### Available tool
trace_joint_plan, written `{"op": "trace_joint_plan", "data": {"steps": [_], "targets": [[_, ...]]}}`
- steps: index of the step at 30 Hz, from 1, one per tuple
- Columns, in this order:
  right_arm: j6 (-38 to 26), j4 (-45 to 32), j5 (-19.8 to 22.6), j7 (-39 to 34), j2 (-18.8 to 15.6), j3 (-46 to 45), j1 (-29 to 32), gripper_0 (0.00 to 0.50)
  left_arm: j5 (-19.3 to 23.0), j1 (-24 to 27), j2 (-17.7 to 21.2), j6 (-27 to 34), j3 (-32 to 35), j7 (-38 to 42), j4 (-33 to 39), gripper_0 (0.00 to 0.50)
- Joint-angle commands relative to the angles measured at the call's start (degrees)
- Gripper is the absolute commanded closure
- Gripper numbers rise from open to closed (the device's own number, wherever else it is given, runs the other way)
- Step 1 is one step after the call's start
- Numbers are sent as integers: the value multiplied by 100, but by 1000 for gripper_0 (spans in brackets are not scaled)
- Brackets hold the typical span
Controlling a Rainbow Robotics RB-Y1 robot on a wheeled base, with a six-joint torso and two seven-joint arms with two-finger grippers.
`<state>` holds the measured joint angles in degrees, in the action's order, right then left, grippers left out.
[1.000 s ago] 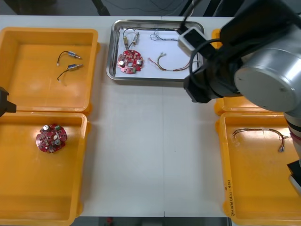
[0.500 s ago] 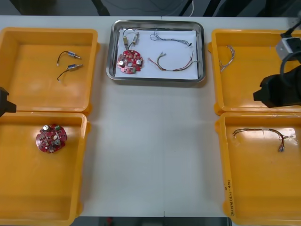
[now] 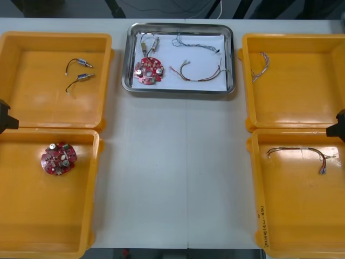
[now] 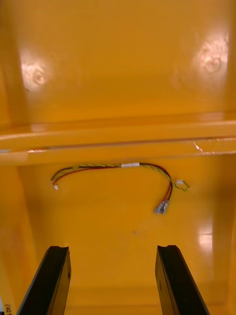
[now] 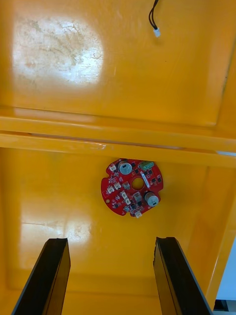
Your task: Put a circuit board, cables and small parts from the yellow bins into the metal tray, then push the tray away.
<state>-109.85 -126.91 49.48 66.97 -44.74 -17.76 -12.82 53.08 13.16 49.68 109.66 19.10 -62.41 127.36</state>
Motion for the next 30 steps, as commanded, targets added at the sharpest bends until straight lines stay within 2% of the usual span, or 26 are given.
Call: {"op": "trace_joint_plan", "data": {"steps": [1,9,30], "targets": [[-15,-115,36,36,-211,-299,412,0,27,-112,164,34,182,-659,140,0],[-15,-475,-166,45,-211,-246,543,0,27,-112,164,34,182,-659,140,0],[-15,-642,-52,97,-202,-184,710,0,27,-112,164,34,182,-659,140,0]]}}
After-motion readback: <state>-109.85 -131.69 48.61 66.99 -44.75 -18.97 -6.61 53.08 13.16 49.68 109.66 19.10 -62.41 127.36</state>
